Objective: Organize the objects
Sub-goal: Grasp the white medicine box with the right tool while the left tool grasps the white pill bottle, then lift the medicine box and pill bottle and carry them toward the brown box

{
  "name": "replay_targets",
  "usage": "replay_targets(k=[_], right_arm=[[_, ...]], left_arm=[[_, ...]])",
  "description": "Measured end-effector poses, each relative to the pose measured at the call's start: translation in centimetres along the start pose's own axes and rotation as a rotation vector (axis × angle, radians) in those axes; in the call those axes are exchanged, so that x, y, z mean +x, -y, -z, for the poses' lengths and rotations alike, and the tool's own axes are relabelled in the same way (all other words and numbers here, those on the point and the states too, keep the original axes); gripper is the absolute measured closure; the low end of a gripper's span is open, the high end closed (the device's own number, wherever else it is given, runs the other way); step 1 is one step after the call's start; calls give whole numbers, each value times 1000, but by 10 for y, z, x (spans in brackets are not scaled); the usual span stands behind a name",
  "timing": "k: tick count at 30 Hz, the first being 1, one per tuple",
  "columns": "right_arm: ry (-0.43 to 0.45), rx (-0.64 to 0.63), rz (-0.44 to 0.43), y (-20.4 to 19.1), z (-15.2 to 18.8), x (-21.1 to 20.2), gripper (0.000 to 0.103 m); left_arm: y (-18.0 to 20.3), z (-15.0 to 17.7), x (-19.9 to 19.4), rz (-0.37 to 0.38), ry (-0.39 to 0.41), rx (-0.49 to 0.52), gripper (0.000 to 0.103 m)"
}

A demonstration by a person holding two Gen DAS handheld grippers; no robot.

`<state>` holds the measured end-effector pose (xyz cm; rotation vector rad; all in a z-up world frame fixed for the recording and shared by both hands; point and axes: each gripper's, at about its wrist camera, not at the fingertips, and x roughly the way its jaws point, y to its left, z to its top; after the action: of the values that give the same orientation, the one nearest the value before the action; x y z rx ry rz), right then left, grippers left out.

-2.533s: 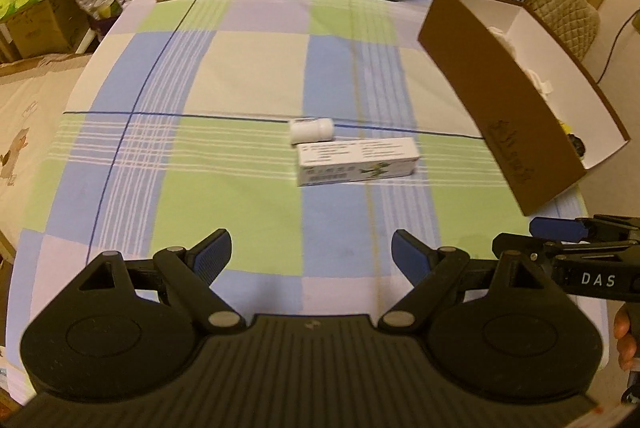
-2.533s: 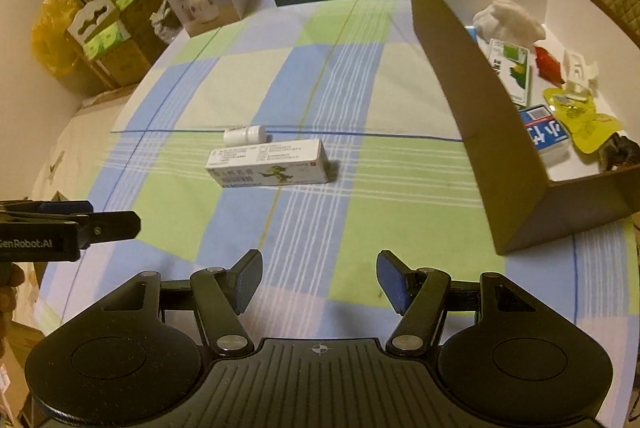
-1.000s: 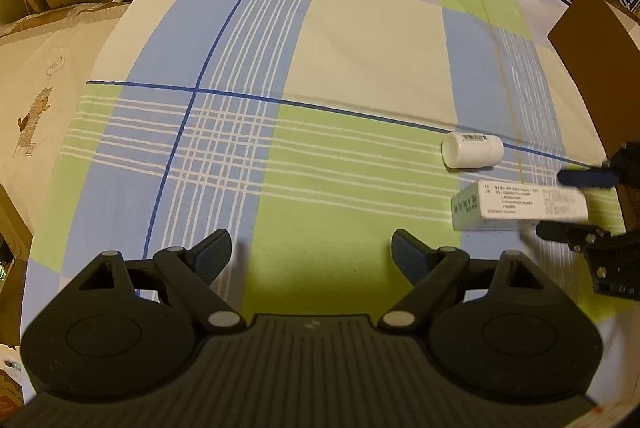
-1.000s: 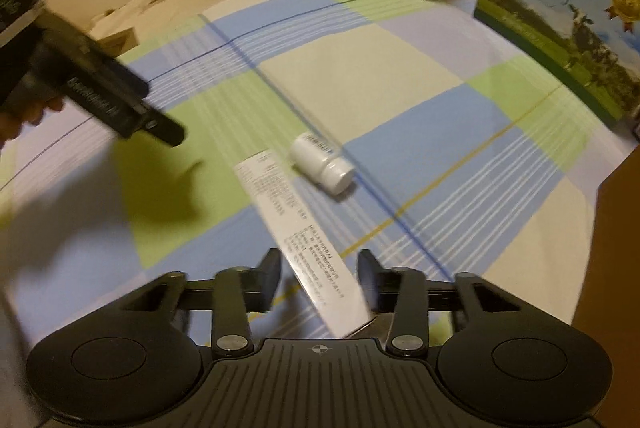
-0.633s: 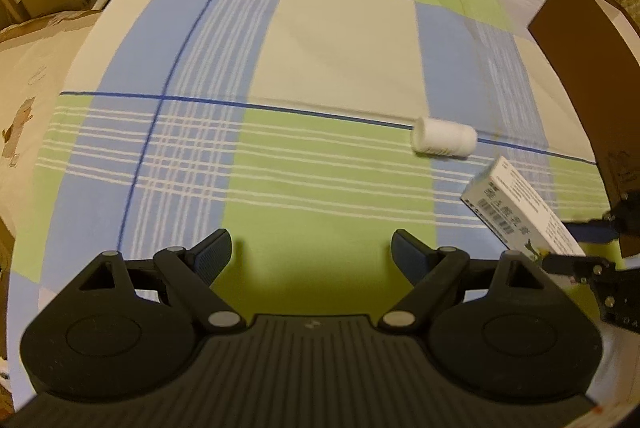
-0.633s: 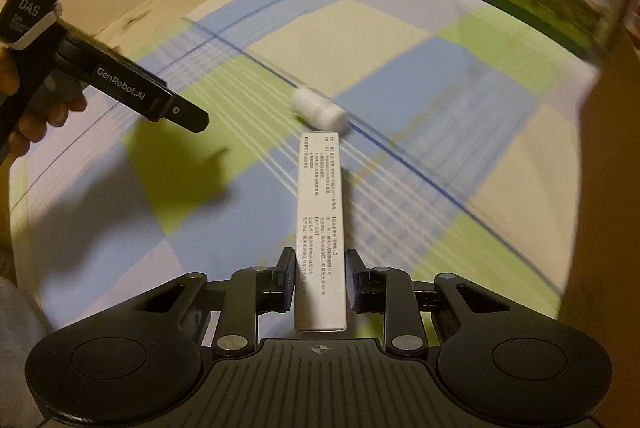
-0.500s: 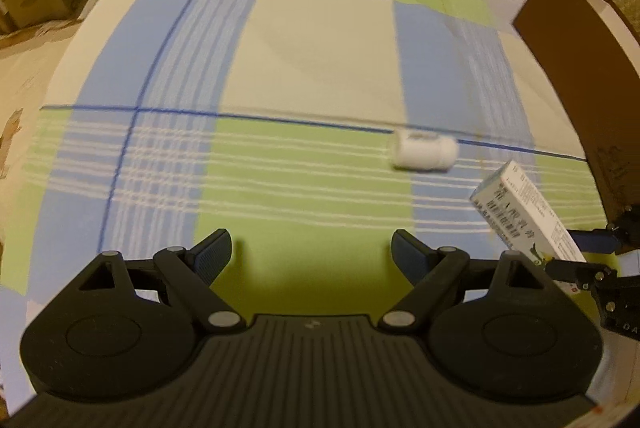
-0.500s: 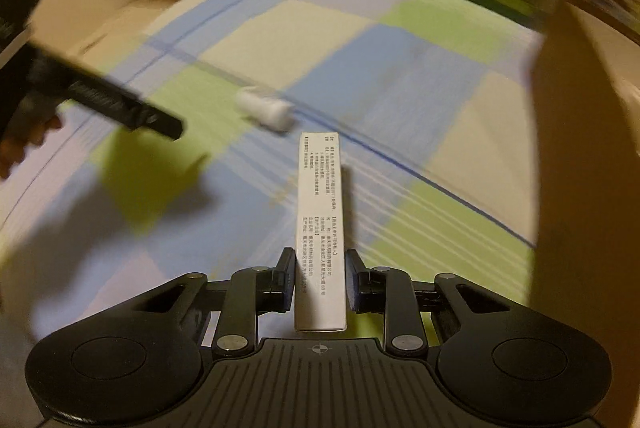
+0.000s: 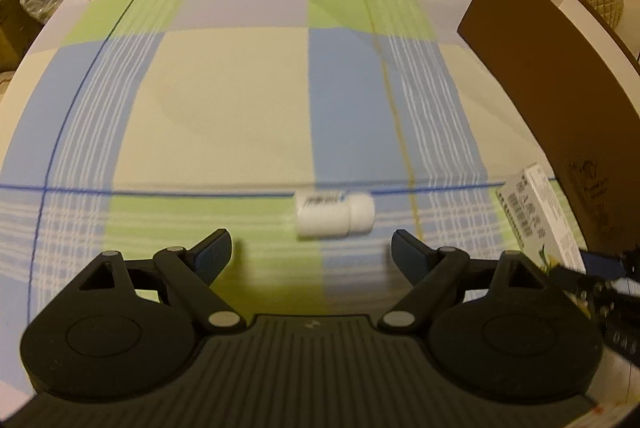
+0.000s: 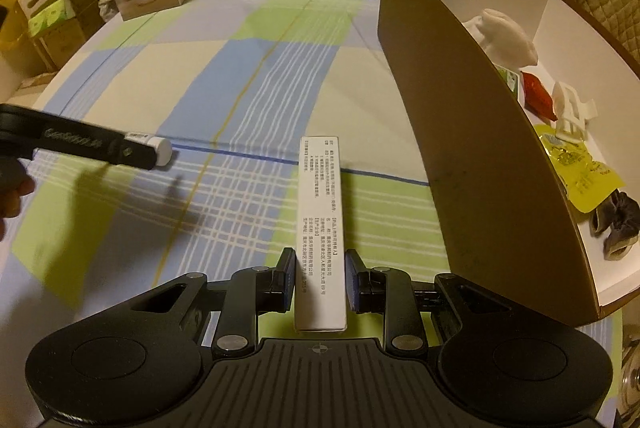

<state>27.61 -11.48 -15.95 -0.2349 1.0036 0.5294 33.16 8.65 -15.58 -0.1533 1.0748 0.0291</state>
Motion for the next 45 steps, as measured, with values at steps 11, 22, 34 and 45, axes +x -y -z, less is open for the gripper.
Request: replay_targets(k=[11, 22, 34, 45], right_arm=[[-15, 28, 0, 4, -5, 5, 80], [-14, -24, 19, -3, -16, 24, 78], [-50, -34, -19, -4, 14, 8, 80], [-111, -66, -49, -5, 63, -28, 80]], left_arm=[[14, -10, 22, -1, 3, 51, 60], [12, 7, 8, -6, -5, 72, 61], [24, 41, -11, 17, -43, 109, 62], [60, 80, -33, 97, -90, 193, 62]])
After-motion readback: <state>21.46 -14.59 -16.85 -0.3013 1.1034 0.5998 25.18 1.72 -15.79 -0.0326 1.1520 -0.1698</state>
